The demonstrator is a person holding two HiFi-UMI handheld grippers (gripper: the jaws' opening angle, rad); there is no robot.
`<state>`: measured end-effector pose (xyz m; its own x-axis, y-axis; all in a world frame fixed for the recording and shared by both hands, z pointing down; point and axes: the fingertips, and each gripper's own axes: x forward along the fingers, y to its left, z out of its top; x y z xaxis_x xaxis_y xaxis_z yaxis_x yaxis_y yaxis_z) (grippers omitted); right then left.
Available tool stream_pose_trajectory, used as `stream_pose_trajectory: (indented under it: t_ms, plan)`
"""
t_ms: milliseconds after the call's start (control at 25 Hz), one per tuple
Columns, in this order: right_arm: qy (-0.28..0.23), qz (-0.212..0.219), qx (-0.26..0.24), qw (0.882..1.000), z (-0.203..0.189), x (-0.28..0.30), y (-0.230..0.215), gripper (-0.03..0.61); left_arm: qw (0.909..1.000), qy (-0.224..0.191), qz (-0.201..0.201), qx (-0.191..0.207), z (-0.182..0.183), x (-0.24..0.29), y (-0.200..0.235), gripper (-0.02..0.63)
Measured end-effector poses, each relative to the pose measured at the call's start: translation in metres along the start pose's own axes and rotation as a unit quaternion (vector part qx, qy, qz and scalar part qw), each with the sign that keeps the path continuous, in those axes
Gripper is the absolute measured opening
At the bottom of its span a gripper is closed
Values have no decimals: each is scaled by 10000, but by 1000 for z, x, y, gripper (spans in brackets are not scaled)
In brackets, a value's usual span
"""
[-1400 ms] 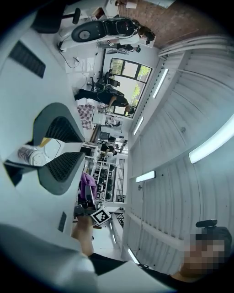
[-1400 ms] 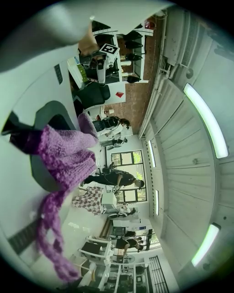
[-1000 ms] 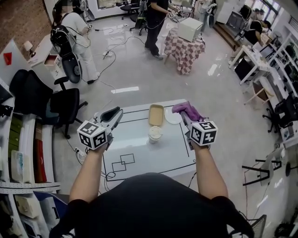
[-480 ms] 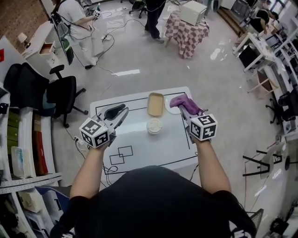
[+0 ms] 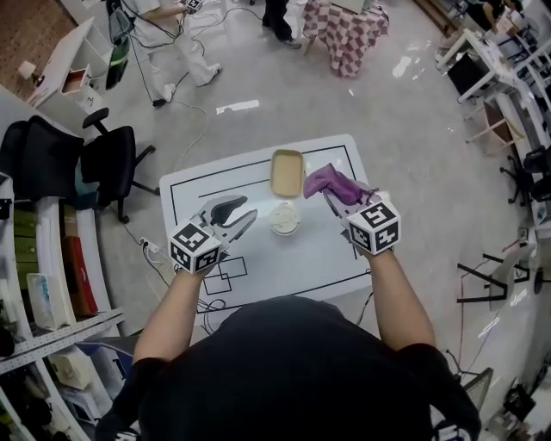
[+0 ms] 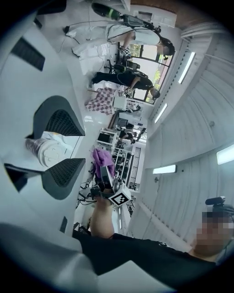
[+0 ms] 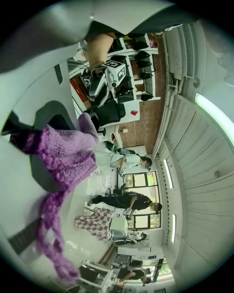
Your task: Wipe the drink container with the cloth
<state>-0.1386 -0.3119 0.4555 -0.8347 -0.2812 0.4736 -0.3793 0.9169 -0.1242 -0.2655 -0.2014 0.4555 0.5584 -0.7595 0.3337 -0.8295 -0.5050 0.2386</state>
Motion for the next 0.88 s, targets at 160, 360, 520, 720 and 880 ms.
stream_pose_trajectory:
  t_ms: [160,360,520,720,880]
  plan:
    - [79,378,-82,9992,-18,13,12,77,9988,409,-220,130,-30,25,-11,206]
    - [180,794,-237,9964,-38,30,17,76,9937,842,-542,500,-67,64,-25,274]
    - [240,1115,-334,9929,-50,43,27,76,9872,1219,-626,821,-95,86,-30,324]
    - [295,1636,-325,9856,-60,58,55,76,9797,1531,-588,1156,-121,101,-25,391]
    - [388,1985,-452,9783,-69,66,75,77,9749,1674,-537,1366,-134,114,-22,409]
